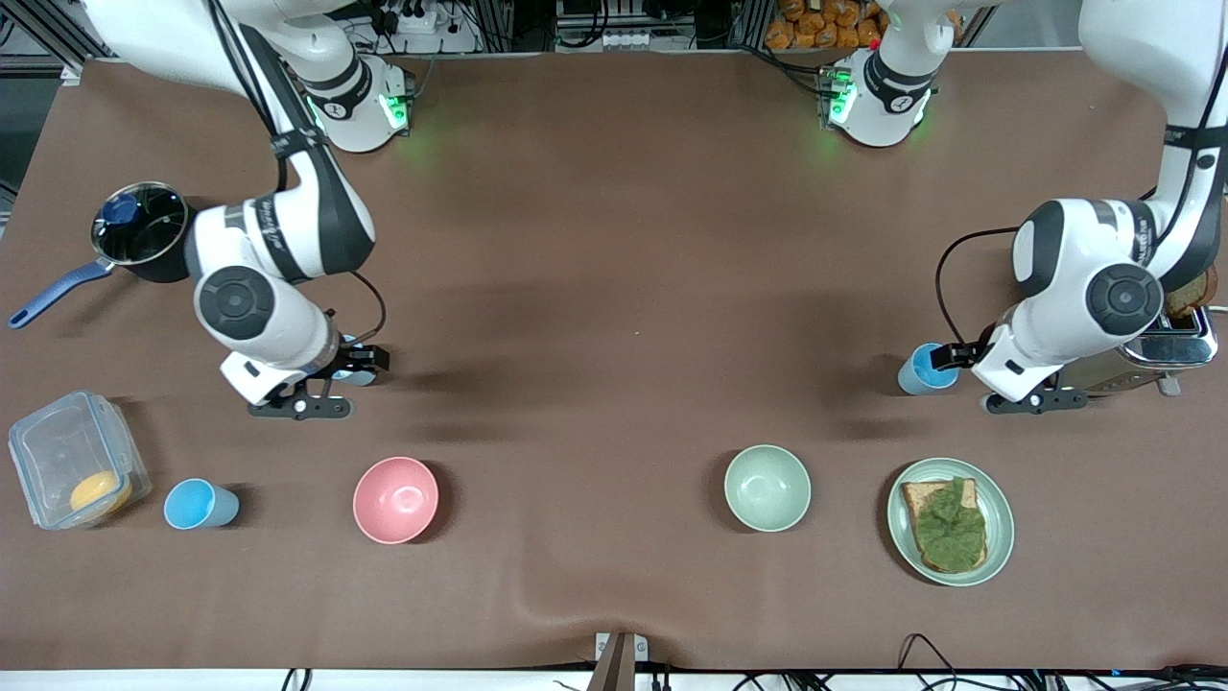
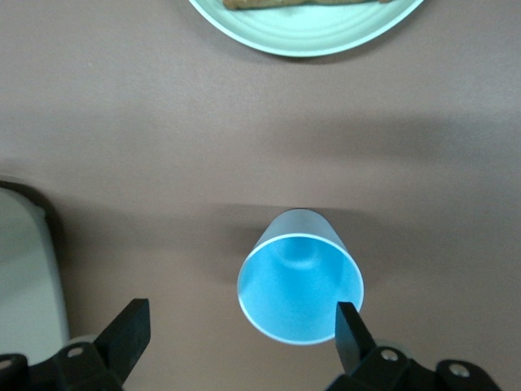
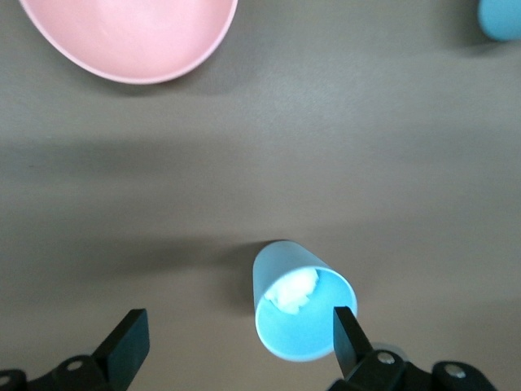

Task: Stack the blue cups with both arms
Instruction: 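Close both grippers on the two blue cups and lift them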

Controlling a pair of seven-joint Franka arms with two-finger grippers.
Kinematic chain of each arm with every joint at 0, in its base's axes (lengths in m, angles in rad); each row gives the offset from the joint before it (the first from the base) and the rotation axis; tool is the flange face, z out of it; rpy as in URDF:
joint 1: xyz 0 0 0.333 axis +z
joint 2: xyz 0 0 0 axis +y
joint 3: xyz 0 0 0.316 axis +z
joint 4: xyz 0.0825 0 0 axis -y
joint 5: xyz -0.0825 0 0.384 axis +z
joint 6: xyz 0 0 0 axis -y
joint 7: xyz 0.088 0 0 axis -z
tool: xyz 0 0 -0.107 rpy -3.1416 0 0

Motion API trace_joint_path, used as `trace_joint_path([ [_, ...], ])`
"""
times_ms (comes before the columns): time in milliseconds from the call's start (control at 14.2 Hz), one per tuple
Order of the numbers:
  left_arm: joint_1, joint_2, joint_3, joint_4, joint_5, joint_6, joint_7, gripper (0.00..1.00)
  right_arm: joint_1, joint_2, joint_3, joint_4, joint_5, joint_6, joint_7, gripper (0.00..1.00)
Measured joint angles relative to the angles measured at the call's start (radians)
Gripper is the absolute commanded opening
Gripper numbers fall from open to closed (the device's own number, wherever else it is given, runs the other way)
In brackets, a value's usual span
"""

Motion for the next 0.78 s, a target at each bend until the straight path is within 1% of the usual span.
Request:
trace_joint_path([
  [141,0.0,0.038,0.0,0.0,0.021,0.029,0.0,1.0,-0.001,0.003,-0.004,-0.093,0.0,0.097,0.021,1.0],
  [283,0.0,0.075,0.0,0.001,0.024,0.057,0.0,1.0,-0.001,0.003,-0.005,-0.141,0.0,0.122,0.036,1.0],
  [353,0.0,0.089,0.0,0.001,0.024,0.063,0.0,1.0,-0.001,0.005,-0.005,-0.152,-0.001,0.125,0.037,0.95],
  [424,0.0,0.101,0.001,0.001,0.025,0.067,0.0,1.0,-0.001,0.009,-0.005,-0.156,-0.001,0.125,0.038,0.78],
  [495,0.0,0.11,0.001,0.002,0.025,0.069,0.0,1.0,-0.001,0.018,-0.006,-0.158,-0.001,0.125,0.039,0.56],
  [565,0.0,0.119,0.002,0.002,0.025,0.072,-0.001,1.0,-0.002,0.031,-0.007,-0.158,-0.001,0.126,0.039,0.28],
  [636,0.001,0.126,0.003,0.002,0.025,0.075,-0.003,1.0,-0.002,0.044,-0.008,-0.157,-0.001,0.127,0.039,0.05],
  [707,0.001,0.131,0.004,0.002,0.025,0.08,-0.006,0.94,-0.002,0.054,-0.009,-0.156,-0.001,0.127,0.039,0.0],
  [777,0.001,0.134,0.004,0.002,0.025,0.086,-0.011,0.83,-0.001,0.06,-0.009,-0.151,-0.001,0.122,0.039,0.0],
])
